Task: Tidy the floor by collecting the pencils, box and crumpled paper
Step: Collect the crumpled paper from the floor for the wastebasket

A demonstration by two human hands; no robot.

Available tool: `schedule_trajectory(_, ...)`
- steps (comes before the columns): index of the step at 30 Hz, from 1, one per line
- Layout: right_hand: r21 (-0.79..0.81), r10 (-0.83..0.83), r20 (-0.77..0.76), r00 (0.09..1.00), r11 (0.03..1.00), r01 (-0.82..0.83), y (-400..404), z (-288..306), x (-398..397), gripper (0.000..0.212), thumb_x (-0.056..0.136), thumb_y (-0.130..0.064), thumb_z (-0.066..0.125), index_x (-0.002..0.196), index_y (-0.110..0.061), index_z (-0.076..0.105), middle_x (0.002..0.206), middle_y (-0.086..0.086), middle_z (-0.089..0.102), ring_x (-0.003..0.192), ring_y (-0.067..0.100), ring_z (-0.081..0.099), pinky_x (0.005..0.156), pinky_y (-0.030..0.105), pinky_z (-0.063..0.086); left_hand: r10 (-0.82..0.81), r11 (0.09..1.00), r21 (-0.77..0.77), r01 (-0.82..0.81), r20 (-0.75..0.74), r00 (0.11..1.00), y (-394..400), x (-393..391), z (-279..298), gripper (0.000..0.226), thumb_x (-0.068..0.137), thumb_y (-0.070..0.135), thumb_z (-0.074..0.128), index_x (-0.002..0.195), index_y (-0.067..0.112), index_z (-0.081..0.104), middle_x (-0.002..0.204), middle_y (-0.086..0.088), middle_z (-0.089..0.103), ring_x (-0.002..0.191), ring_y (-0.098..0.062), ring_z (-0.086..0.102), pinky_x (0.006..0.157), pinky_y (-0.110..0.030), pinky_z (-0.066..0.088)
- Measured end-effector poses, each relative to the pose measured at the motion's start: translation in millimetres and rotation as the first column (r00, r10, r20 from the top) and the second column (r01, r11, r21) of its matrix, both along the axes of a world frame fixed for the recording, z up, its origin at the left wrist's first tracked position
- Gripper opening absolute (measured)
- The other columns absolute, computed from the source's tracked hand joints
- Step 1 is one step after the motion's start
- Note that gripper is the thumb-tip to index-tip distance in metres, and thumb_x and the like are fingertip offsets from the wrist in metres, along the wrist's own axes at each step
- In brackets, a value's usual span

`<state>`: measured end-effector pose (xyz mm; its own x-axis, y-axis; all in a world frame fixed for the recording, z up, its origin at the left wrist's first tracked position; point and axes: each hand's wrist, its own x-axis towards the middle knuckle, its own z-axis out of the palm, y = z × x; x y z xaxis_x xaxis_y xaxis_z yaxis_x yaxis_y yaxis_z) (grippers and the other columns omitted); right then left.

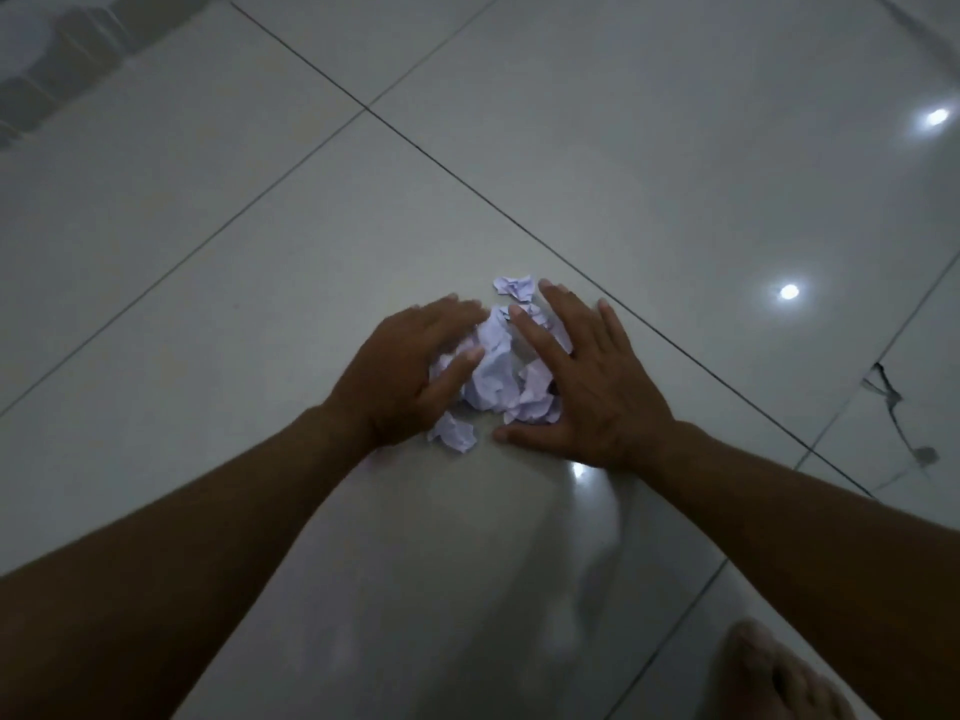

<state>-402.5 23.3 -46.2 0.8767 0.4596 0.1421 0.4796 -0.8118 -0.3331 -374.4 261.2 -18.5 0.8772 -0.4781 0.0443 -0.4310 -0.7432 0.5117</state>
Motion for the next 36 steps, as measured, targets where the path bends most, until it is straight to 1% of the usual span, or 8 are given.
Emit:
schedule_trajectory(5,-0.111,0.074,-0.106,0.992,0.990,-0.085,5,12,22,0.120,0.060,-0.097,0.041,0.156,-0.031,0.013,0.164,0.014,-0.006,0.152,0.031,-0.003,0.119,0.059,0.004,0.083,0.987,0.130,-0.092,0.070,0.994,32,-39,-6,0.090,0.084,0.077,0.046,0.154,0.021,0.034,0.163,-0.004,0.028,0.149,-0.024,0.028,0.115,-0.054,0.030)
schedule_trajectory(8,-0.100,0.071,-0.138,0.988,0.991,-0.085,12,13,27,0.114,0.061,-0.096,0.043,0.155,-0.036,0.015,0.164,0.012,-0.009,0.152,0.030,-0.004,0.120,0.057,0.001,0.088,0.982,0.165,-0.096,0.056,0.995,33,-48,-14,0.092,0.083,0.079,0.043,0.155,0.024,0.031,0.165,-0.004,0.022,0.152,-0.024,0.020,0.119,-0.056,0.019)
schedule_trajectory(16,-0.001,0.145,-0.029,0.989,0.989,-0.145,21,-1,23,0.087,0.074,-0.084,0.049,0.137,-0.025,0.052,0.152,0.011,0.039,0.146,0.028,0.028,0.118,0.056,0.016,0.065,0.990,0.111,-0.086,0.179,0.982,20,-45,-32,0.062,0.100,0.053,0.037,0.144,0.011,0.048,0.152,-0.013,0.044,0.145,-0.029,0.036,0.116,-0.056,0.028)
schedule_trajectory(20,-0.004,0.165,-0.023,0.986,0.986,-0.165,26,3,29,0.077,0.077,-0.078,0.052,0.129,-0.022,0.058,0.146,0.016,0.044,0.146,0.030,0.028,0.119,0.057,0.013,0.058,0.991,0.109,-0.079,0.188,0.980,17,-43,-33,0.055,0.098,0.042,0.042,0.137,0.005,0.053,0.148,-0.016,0.049,0.143,-0.029,0.037,0.118,-0.050,0.028)
schedule_trajectory(22,0.061,0.146,-0.054,0.988,0.988,-0.143,29,3,30,0.066,0.081,-0.068,0.057,0.125,-0.019,0.059,0.144,0.018,0.043,0.142,0.029,0.032,0.119,0.049,0.022,0.050,0.990,0.118,-0.071,0.175,0.983,18,-43,-34,0.054,0.096,0.037,0.043,0.138,0.004,0.052,0.148,-0.016,0.049,0.143,-0.028,0.036,0.119,-0.048,0.026)
schedule_trajectory(26,0.146,0.091,-0.008,0.996,0.985,-0.089,37,3,30,0.043,0.086,-0.048,0.059,0.112,-0.014,0.063,0.123,0.013,0.053,0.114,0.029,0.052,0.093,0.036,0.045,0.096,0.991,0.080,-0.109,0.153,0.984,18,-42,-36,0.053,0.095,0.029,0.045,0.141,0.002,0.049,0.144,-0.017,0.053,0.138,-0.029,0.043,0.120,-0.047,0.025)
schedule_trajectory(31,0.108,0.060,0.099,0.993,0.992,-0.071,44,-3,28,0.034,0.087,-0.040,0.057,0.106,-0.014,0.067,0.127,0.013,0.058,0.108,0.028,0.054,0.087,0.037,0.041,0.229,0.971,-0.106,-0.215,0.143,0.963,9,-40,-33,0.065,0.091,0.009,0.058,0.151,0.008,0.033,0.138,-0.014,0.056,0.122,-0.023,0.052,0.116,-0.044,0.033)
schedule_trajectory(36,0.040,0.065,0.175,0.982,0.997,-0.073,46,-4,27,0.029,0.090,-0.037,0.054,0.110,-0.020,0.068,0.106,0.005,0.065,0.090,0.027,0.056,0.070,0.037,0.041,0.173,0.985,-0.050,-0.165,0.259,0.950,9,-29,-33,0.050,0.087,0.009,0.052,0.137,0.008,0.059,0.117,-0.016,0.064,0.106,-0.034,0.060,0.092,-0.048,0.048)
